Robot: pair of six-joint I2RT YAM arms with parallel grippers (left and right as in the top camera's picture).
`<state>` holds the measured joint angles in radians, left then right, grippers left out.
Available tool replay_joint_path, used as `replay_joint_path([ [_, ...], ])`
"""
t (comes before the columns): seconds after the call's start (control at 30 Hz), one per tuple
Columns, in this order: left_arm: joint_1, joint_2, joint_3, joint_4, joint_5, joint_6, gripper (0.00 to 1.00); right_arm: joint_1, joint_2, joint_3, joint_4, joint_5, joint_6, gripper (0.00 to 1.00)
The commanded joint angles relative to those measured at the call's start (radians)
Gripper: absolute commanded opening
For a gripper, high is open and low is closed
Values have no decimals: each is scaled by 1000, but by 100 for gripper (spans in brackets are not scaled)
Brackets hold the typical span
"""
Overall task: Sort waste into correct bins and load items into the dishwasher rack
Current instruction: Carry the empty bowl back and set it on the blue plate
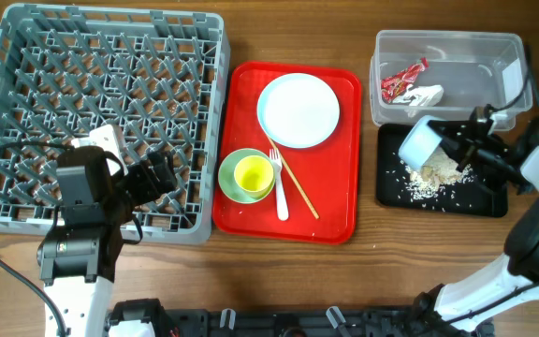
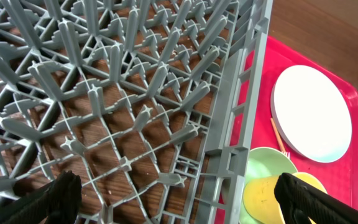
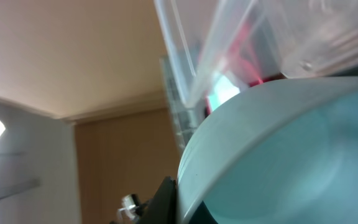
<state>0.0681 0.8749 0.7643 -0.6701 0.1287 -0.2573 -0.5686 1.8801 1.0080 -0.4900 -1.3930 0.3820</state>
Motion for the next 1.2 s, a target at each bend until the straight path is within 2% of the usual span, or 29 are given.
replay_joint_path([
  [0.0, 6, -9, 21, 4, 8, -9, 100, 58, -166, 11, -70, 198, -84, 4],
  [0.2, 6, -9, 21, 4, 9, -9, 100, 185, -368, 32, -121, 410, -95, 4],
  [0.3, 6, -9, 21, 4, 9, -9, 100, 294, -447, 53, -121, 540, -93, 5],
  [0.53, 6, -9, 21, 4, 9, -9, 100, 557, -468, 176, -159, 808, -94, 4],
  [0.6, 6, -9, 21, 4, 9, -9, 100, 669, -452, 251, -179, 937, -95, 4],
  [0.77, 6, -9, 21, 4, 9, -9, 100, 826, -375, 352, -174, 1189, -149, 4],
  [0.9, 6, -9, 21, 4, 9, -9, 100, 917, -290, 352, -97, 1235, -227, 4],
  [1.17, 6, -9, 21, 4, 9, -9, 100, 1033, -58, 352, 23, 1247, -227, 4],
])
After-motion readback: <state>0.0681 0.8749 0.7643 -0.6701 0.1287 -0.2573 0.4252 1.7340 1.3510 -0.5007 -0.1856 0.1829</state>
